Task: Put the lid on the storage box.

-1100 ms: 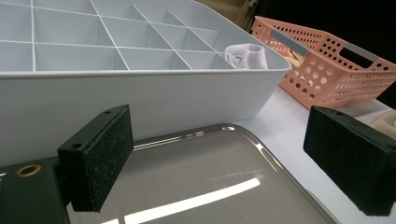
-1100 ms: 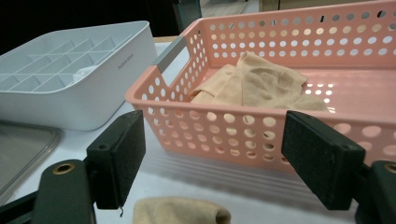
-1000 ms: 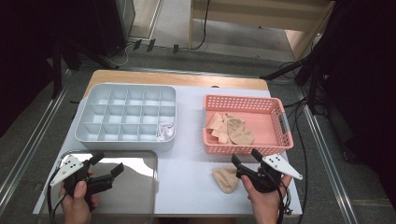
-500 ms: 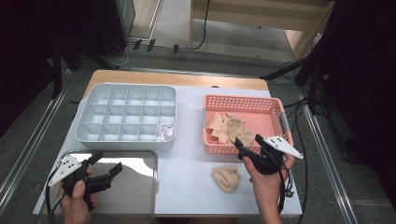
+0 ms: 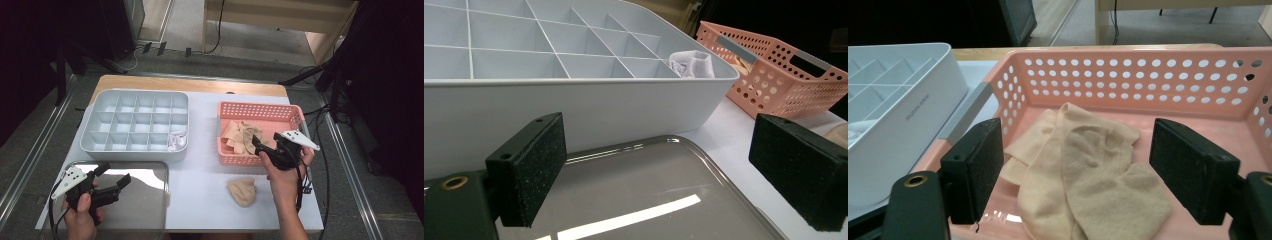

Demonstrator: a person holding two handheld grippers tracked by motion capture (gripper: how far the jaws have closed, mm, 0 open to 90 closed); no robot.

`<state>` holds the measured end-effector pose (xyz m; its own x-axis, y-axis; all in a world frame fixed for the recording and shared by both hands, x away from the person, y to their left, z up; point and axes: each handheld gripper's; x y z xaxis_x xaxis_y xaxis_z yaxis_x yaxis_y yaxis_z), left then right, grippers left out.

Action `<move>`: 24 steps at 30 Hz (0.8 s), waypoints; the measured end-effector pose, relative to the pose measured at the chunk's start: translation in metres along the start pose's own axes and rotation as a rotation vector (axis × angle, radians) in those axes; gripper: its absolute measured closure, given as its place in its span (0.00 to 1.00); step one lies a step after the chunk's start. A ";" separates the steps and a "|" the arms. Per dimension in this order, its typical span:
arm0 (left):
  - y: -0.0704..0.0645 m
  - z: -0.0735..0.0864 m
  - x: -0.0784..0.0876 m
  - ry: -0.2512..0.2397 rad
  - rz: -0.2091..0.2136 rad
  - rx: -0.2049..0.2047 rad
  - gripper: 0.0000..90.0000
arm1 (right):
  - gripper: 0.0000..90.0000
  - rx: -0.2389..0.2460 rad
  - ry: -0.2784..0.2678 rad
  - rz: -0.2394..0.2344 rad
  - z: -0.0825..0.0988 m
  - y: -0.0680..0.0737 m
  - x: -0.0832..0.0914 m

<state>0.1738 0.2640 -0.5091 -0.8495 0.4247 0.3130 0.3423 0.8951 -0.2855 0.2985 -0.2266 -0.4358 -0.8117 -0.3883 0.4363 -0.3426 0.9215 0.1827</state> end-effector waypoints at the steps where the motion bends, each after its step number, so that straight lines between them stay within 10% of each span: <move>1: 0.000 0.000 0.000 0.000 0.000 0.000 0.10 | 0.24 -0.002 0.003 0.006 -0.001 -0.001 -0.003; 24: 0.003 0.000 0.001 0.001 0.004 0.009 0.10 | 0.34 -0.205 0.400 0.140 -0.001 -0.036 -0.076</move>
<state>0.1744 0.2667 -0.5095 -0.8475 0.4286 0.3131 0.3421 0.8921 -0.2950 0.3729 -0.2307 -0.4749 -0.5833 -0.2664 0.7673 -0.1096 0.9618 0.2507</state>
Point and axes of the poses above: each handheld gripper's, and its own axes: x roughly backward along the jaws, z roughly out of its underside, y roughly to its left, and after that the axes turned 4 degrees about -z, right-handed
